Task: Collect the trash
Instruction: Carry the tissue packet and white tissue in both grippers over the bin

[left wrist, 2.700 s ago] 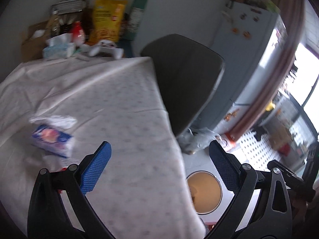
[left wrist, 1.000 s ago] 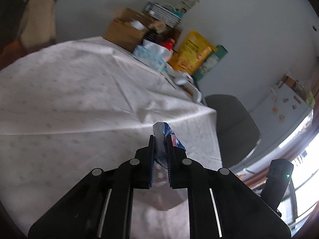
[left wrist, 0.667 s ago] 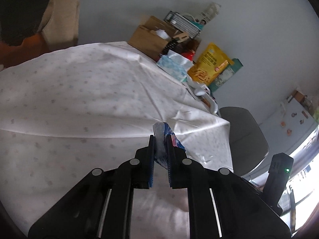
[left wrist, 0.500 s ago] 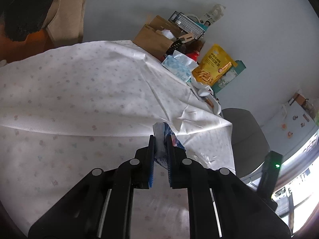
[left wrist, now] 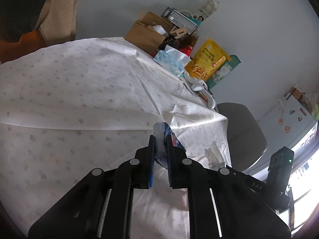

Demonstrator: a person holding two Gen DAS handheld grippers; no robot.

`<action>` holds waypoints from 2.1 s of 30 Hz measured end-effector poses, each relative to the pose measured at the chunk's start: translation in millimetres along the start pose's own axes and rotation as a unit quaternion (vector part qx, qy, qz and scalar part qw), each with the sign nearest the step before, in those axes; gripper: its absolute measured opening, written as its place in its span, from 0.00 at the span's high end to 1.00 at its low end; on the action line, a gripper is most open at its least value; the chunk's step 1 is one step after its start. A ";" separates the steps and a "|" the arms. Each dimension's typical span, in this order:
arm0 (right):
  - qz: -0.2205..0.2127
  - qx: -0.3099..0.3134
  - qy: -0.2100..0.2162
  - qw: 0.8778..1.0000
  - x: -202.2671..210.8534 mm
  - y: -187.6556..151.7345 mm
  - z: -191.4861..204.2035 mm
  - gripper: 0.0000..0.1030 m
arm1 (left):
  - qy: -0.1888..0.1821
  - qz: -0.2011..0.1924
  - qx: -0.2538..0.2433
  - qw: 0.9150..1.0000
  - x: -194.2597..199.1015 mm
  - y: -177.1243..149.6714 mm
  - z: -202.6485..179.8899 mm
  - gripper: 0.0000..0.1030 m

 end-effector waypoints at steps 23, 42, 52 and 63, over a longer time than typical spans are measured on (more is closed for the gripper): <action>-0.010 -0.037 -0.013 0.999 5.1 -12.3 -38.6 0.92 | 0.000 0.017 -0.031 0.999 -8.2 -13.1 -24.8 0.89; -0.092 -0.053 -0.025 0.994 115.1 -26.5 -65.4 0.93 | -0.033 0.029 -0.077 0.996 -11.6 -36.7 -89.2 0.89; -0.126 -0.096 -0.089 0.983 178.9 -59.1 -130.3 0.93 | -0.063 0.063 -0.128 0.988 -28.2 -73.9 -149.9 0.89; -0.154 -0.174 -0.160 0.959 245.5 -113.0 -222.2 0.92 | -0.108 0.123 -0.203 0.965 -51.9 -138.1 -240.8 0.89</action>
Point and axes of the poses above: each gripper's, at about its wrist camera, not at the fingertips, and x roughly against the way its jaws point, z to its left, y to its top, the point moved 5 cm from there along -x, roughly the way its jaws point, and after that the axes turned 6 degrees about y, right-handed, at the moved point
